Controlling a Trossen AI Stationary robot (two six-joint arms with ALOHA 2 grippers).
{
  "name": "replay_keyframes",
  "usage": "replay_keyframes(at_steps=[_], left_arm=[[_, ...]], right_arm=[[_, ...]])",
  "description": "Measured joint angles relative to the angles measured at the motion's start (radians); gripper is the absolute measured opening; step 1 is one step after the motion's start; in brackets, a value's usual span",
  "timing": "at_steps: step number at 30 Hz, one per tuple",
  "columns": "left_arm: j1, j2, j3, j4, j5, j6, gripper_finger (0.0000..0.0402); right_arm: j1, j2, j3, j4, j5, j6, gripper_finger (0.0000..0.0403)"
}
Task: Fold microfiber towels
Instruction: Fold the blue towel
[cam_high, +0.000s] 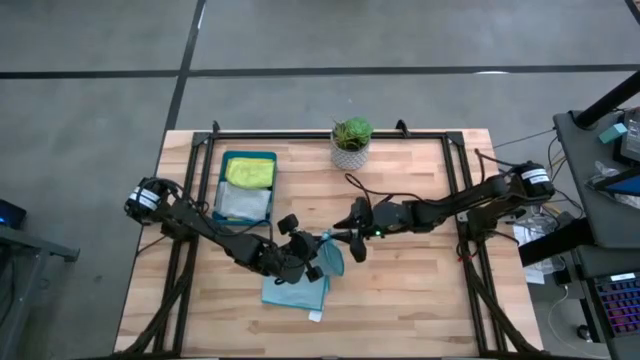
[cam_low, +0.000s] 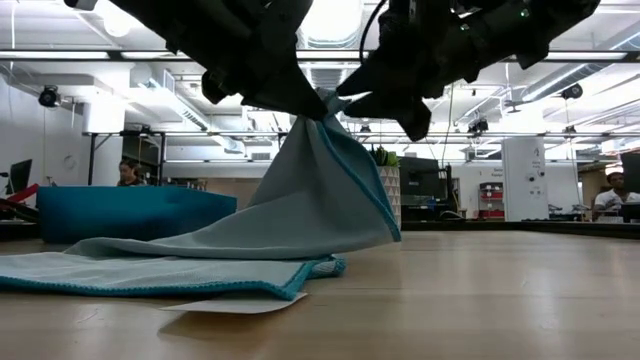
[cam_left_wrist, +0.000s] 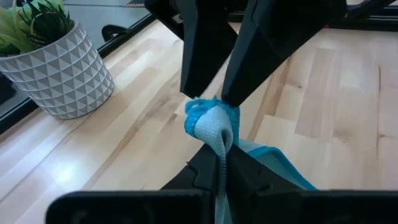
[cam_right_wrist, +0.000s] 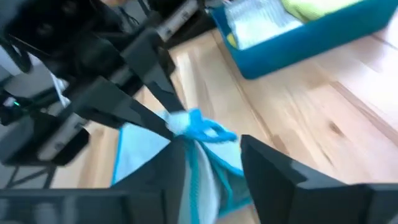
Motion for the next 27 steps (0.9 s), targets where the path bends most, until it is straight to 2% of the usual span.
replay_keyframes(at_steps=[4,8,17,21,27], left_arm=[[0.0,0.0,0.0,0.002,0.0,0.0,0.0002],[0.0,0.0,0.0,0.003,0.0,-0.001,0.0001],[0.0,0.0,0.0,0.007,-0.001,-0.002,0.0001],[-0.001,0.0,0.0,0.007,-0.001,-0.002,0.0],[-0.002,0.0,0.0,0.005,0.012,-0.003,0.0]], right_arm=[[0.007,-0.027,0.0,-0.099,-0.011,-0.067,0.0183],[0.036,-0.012,-0.001,-0.161,-0.019,-0.133,0.0201],[0.054,0.116,-0.002,0.021,0.006,-0.146,0.0187],[0.054,0.155,-0.002,0.06,0.066,-0.16,0.0153],[0.054,0.141,-0.002,0.05,0.083,-0.181,0.0027]])
